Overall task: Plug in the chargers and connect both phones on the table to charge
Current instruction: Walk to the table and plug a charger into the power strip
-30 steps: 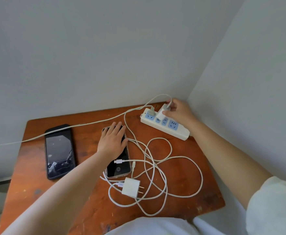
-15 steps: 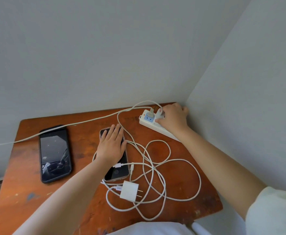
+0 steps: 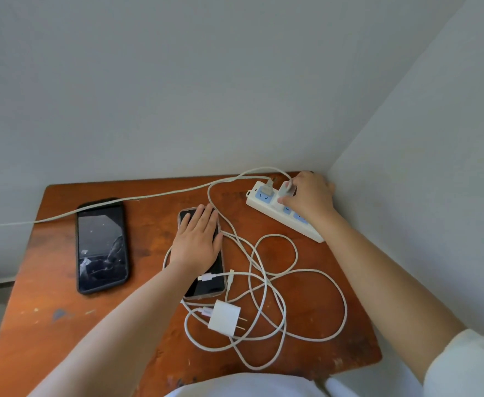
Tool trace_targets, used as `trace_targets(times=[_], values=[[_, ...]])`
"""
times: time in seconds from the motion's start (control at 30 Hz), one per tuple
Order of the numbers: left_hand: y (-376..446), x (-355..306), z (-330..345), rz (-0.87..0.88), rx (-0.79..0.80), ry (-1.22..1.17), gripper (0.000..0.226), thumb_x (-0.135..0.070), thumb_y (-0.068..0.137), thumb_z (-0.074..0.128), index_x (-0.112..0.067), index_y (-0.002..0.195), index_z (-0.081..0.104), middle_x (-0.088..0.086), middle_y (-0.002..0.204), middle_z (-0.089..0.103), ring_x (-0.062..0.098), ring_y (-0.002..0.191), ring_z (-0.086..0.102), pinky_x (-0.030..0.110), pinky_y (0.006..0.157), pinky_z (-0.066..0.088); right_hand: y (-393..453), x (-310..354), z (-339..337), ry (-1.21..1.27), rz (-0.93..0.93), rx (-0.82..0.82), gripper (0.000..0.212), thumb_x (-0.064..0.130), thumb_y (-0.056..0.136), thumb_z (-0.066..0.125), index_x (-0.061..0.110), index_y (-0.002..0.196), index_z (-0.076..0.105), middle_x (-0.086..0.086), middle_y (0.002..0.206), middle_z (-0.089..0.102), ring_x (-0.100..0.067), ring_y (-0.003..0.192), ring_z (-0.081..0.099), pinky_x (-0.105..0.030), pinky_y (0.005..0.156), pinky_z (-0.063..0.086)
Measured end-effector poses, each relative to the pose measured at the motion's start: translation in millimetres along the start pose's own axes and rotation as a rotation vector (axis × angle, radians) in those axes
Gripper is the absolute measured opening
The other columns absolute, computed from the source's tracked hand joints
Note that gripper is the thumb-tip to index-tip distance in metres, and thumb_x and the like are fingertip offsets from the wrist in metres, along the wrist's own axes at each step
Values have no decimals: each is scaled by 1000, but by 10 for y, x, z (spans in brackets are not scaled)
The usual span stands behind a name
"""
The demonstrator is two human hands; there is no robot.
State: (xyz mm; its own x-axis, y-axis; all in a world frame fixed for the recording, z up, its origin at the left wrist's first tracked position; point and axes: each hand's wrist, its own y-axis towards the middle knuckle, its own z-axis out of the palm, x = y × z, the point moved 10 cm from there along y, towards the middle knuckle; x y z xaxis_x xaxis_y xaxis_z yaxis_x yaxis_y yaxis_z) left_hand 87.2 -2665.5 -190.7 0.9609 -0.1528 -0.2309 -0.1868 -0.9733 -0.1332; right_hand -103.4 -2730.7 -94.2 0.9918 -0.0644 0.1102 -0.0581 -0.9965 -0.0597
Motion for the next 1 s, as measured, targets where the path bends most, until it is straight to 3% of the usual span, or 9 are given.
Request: trace_targets(times=[0.13, 0.3, 0.57, 0.83, 1.0], values=[[-22, 13, 20, -5, -8, -10, 54, -40, 97, 18, -16, 143, 6, 1, 155, 3, 16, 141, -6, 31, 111, -8, 61, 75, 18, 11, -23, 69, 37, 35, 80, 67, 8, 105, 63, -9, 113, 61, -27, 107, 53, -39, 90, 38], [-11, 21, 16, -5, -20, -16, 54, -41, 96, 18, -17, 143, 7, 0, 155, 4, 15, 141, -5, 31, 110, -9, 45, 85, 9, 3, -12, 24, 35, 34, 83, 64, 6, 104, 62, -10, 110, 63, -27, 108, 51, -39, 86, 43], [-6, 32, 17, -6, -36, -24, 54, -41, 96, 20, -19, 143, 9, -1, 155, 6, 15, 141, -5, 29, 106, -12, -49, 83, 52, -53, -11, -44, 39, 38, 83, 64, 8, 109, 61, -9, 114, 62, -25, 111, 48, -37, 86, 40], [-4, 34, 13, -15, -28, -12, 54, -41, 96, 20, -19, 143, 7, -1, 155, 5, 15, 141, -5, 29, 106, -12, 139, 56, 40, -32, -11, 96, 32, 38, 82, 64, 9, 97, 65, -9, 103, 67, -26, 102, 56, -38, 87, 37], [-13, 26, 5, -15, -13, -22, 54, -40, 96, 20, -17, 143, 8, 1, 155, 5, 16, 141, -5, 31, 111, -9, 69, 69, 37, -34, -28, -16, 34, 38, 80, 68, 10, 100, 66, -9, 103, 67, -25, 101, 54, -39, 84, 38]])
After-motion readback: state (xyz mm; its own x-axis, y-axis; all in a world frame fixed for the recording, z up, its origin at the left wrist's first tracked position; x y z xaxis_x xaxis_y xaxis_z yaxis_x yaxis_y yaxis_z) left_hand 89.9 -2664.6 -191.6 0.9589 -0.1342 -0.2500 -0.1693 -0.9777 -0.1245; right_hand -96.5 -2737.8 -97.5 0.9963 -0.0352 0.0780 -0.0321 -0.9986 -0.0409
